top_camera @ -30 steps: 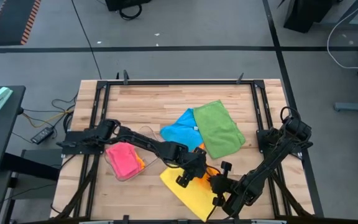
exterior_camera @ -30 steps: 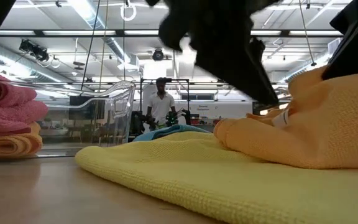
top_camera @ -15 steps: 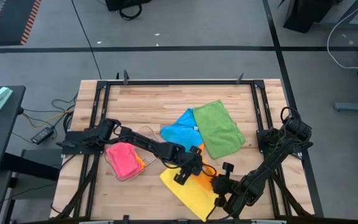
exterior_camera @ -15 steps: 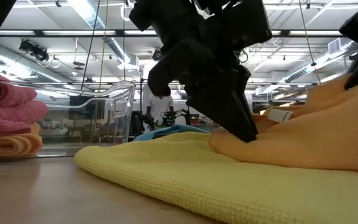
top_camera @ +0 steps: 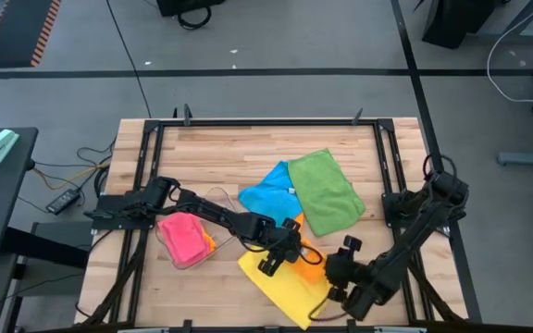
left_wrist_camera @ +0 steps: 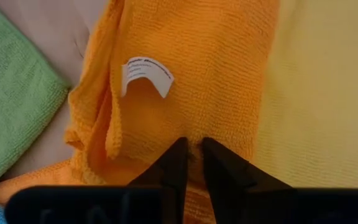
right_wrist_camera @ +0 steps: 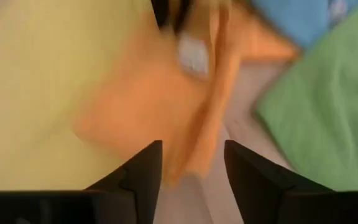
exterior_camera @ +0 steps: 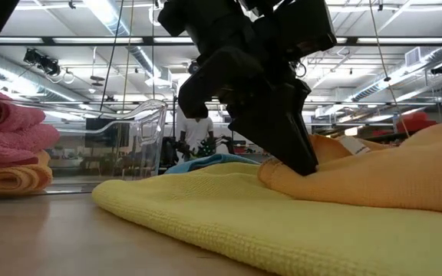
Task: Fold microfiber towels
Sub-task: Fold the right orange microfiber cloth and put it into the transparent bin
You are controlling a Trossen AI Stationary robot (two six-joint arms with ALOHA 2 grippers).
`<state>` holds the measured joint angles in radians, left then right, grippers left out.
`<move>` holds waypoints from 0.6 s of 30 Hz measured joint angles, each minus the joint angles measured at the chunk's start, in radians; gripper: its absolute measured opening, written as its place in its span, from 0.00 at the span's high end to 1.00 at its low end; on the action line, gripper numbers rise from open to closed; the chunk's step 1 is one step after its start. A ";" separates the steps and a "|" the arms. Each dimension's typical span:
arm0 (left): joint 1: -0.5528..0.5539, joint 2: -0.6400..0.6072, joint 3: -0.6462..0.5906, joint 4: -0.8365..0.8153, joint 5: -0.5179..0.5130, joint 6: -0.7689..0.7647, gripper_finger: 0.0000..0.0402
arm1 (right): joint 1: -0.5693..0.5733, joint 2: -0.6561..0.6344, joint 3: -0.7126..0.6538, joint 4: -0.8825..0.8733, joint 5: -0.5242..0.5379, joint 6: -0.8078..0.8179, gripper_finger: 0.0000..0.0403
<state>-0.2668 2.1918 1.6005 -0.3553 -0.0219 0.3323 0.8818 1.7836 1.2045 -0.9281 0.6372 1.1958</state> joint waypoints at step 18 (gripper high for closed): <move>0.002 -0.024 0.000 0.012 0.001 -0.015 0.84 | 0.005 0.039 -0.403 0.960 0.339 -0.261 0.54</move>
<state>-0.2645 2.1681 1.6009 -0.3434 -0.0208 0.3168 0.8871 1.8228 0.8018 0.0315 0.9763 0.9347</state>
